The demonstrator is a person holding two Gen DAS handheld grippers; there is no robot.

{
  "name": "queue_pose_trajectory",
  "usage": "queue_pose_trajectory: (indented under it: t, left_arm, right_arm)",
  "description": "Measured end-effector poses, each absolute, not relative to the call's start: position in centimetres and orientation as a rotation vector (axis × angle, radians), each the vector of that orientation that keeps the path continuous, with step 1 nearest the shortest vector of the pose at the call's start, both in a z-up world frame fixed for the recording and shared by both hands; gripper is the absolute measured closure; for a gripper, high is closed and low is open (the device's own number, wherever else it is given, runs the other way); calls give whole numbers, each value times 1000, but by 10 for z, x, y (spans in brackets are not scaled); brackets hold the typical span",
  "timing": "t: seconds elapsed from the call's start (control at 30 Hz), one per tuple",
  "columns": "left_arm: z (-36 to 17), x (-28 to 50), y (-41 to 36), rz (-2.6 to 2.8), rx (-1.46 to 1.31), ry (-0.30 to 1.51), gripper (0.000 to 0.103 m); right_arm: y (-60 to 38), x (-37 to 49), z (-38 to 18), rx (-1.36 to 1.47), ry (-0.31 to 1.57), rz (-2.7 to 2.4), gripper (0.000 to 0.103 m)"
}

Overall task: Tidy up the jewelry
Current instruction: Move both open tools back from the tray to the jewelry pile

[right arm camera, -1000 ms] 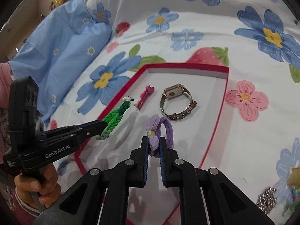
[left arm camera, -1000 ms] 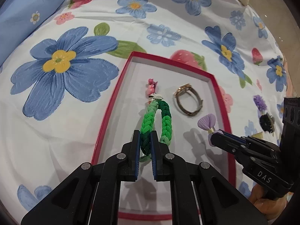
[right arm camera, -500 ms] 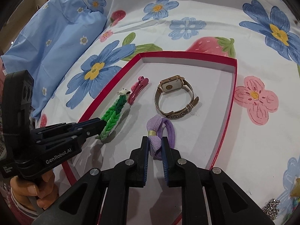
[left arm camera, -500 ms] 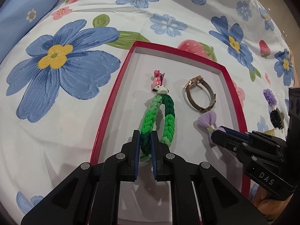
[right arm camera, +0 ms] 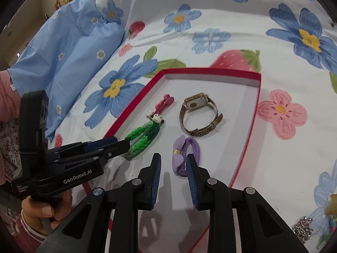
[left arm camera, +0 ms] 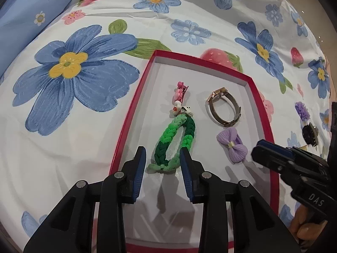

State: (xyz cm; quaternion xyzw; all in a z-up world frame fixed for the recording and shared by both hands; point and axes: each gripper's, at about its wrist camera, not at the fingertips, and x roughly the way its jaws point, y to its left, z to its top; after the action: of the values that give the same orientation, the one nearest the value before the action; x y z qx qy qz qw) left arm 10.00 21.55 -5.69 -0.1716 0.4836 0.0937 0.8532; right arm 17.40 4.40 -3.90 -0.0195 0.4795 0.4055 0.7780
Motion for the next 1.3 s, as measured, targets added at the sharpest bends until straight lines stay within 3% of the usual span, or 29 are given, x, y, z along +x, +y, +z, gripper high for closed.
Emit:
queue_pose_trajectory:
  t: [0.27, 0.6, 1.3]
  left_arm:
    - [-43, 90, 205, 184, -370, 999, 69]
    - [-14, 84, 163, 86, -363, 954, 57]
    - [-5, 103, 55, -132, -255, 987, 57]
  right_arm:
    - [17, 166, -19, 7, 994, 868, 76]
    - [-55, 155, -4, 71, 952, 775, 73]
    - [-218, 148, 0, 195, 905, 474, 70]
